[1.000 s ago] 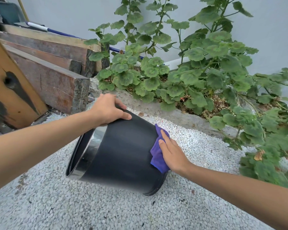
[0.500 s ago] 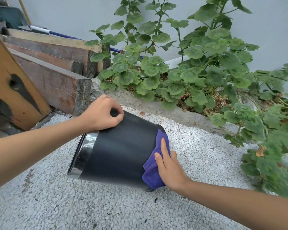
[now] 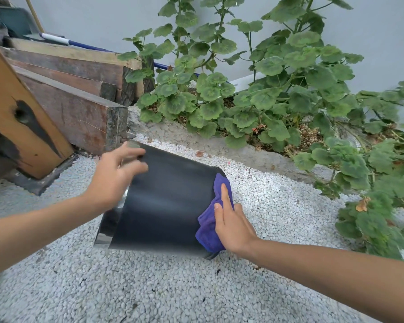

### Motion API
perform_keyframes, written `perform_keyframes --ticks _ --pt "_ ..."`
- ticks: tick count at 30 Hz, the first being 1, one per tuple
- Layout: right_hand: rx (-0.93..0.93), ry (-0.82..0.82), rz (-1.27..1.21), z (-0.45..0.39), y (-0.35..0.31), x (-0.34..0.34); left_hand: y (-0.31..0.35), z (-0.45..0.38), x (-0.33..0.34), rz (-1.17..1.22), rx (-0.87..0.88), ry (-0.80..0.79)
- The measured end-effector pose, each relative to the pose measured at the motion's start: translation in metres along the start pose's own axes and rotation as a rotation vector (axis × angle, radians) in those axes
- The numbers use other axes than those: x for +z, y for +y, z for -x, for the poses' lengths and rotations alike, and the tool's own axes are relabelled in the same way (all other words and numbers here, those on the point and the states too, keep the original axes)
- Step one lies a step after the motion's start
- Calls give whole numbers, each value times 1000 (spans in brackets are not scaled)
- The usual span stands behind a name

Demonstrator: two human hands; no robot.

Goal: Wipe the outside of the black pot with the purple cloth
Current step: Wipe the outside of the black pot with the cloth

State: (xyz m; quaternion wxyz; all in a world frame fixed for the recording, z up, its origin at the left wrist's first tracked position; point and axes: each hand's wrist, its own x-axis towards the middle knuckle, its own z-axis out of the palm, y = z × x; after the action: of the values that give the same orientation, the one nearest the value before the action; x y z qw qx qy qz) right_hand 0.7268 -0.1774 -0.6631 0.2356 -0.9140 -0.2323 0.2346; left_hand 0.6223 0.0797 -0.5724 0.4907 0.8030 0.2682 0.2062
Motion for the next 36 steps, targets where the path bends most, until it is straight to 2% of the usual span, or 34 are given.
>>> perform_keyframes --ticks 2,3,5,7,13,15,16,19,22,26,32,36 --pt "22 -3 -10 -3 1 -2 -5 12 -5 -354 142 -210" --pt "28 -9 -18 -3 1 -2 -5 16 -7 -471 205 -254" --pt "32 -17 -41 -5 3 -4 -3 23 -7 -600 329 -261" --pt "31 -22 -77 -7 6 -6 1 29 -2 -591 353 -238" --pt "99 57 -211 -23 2 -19 47 9 17 -154 139 -206" --pt "84 92 -154 -28 -3 -28 70 -13 18 63 -40 -282" --pt "87 82 -119 -31 -6 -31 77 -22 19 85 -142 -312" --pt "139 18 -53 -40 -15 -34 69 -45 18 -62 -291 -303" --pt "136 34 -22 -49 -26 -34 55 -57 12 -82 -284 -239" --pt "107 40 59 -58 -41 -36 40 -72 3 -175 -341 -263" --pt "-100 57 130 -31 -42 -32 33 -88 2 -303 -364 -243" --pt "-216 -4 157 1 -26 -21 34 -84 8 -316 -341 -261"
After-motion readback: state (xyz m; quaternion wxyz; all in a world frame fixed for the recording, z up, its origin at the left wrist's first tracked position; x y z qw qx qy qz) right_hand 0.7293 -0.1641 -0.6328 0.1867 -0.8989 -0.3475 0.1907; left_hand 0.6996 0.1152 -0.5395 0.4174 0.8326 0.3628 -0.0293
